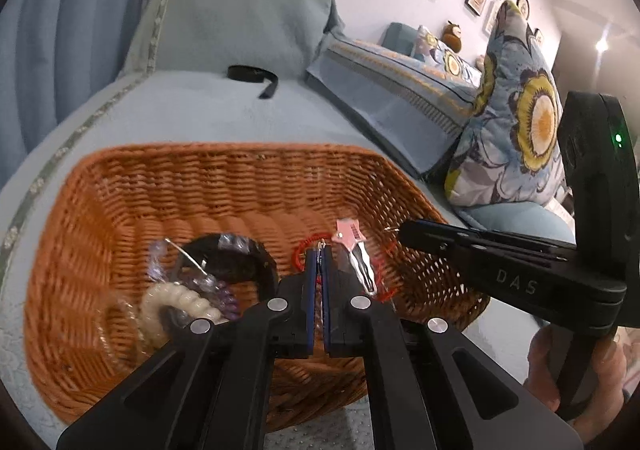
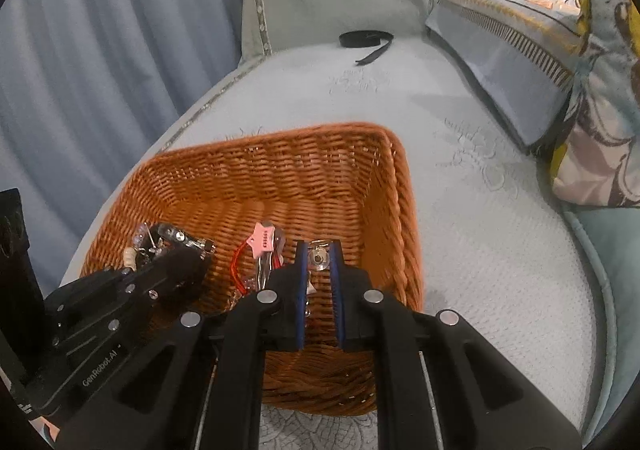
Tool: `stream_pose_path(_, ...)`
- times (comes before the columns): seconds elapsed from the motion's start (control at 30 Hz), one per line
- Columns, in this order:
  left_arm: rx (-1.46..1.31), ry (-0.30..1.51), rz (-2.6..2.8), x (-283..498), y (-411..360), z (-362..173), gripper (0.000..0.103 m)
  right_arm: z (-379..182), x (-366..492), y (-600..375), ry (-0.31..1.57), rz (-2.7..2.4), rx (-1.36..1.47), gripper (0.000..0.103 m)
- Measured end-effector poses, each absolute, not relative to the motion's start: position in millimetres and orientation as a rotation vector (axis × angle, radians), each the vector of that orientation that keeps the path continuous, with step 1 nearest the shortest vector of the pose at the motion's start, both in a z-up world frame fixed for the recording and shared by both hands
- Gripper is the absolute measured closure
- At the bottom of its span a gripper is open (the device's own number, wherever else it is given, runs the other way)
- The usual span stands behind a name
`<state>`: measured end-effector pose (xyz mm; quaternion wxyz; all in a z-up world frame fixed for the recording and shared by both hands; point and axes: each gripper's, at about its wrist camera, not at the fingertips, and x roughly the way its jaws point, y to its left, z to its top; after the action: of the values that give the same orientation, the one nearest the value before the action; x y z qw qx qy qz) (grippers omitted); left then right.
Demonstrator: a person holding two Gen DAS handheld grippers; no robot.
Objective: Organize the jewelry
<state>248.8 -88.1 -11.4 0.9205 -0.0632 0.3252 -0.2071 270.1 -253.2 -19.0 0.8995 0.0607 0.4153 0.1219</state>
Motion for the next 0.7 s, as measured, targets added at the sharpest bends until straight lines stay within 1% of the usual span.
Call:
stream_pose_path(0.2, -0.119, 0.668, -0.425, 247.9, -90.8, -15.0, 0.102, -19.5, 270.9, -249.0, 0.871, 0.246, 0.11, 0.094)
stream_pose_path(0.27, -0.126, 0.665, -0.431, 246.7, -89.2, -13.8, 0.093, -17.9, 268.8, -249.1, 0.873, 0.245, 0.11, 0.094)
stream_pose_path(0.3, -0.131, 0.655, -0.433, 244.4, -87.9, -12.1, 0.091, -16.7, 267.2, -250.7, 0.87, 0.244, 0.115, 0.092)
stream_pose_path(0.33, -0.135, 0.646, -0.438, 242.1, -86.6, -10.1, 0.086, -14.4, 266.9, -251.3, 0.862, 0.242, 0.126, 0.09)
stream_pose_path(0.37, -0.141, 0.639, -0.447, 239.7, -84.9, -8.0, 0.081, -12.5, 264.6, -253.3, 0.854, 0.239, 0.134, 0.083)
stream_pose_path(0.4, -0.145, 0.634, -0.451, 238.0, -84.1, -5.9, 0.079, -10.3, 261.4, -255.5, 0.842, 0.237, 0.145, 0.076)
stream_pose_path(0.43, -0.151, 0.617, -0.453, 233.4, -82.2, -1.0, 0.073, -8.4, 259.6, -257.3, 0.835, 0.239, 0.152, 0.074)
stream_pose_path(0.47, -0.153, 0.604, -0.452, 229.2, -80.7, 2.7, 0.069, -6.0, 256.2, -258.8, 0.828, 0.245, 0.161, 0.073)
stream_pose_path(0.6, -0.168, 0.557, -0.449, 203.8, -72.1, 20.3, 0.063, 5.9, 235.0, -263.0, 0.799, 0.268, 0.189, 0.073)
stream_pose_path(0.7, -0.145, 0.508, -0.425, 174.1, -65.7, 32.9, 0.058, 19.0, 203.2, -258.8, 0.752, 0.279, 0.171, 0.073)
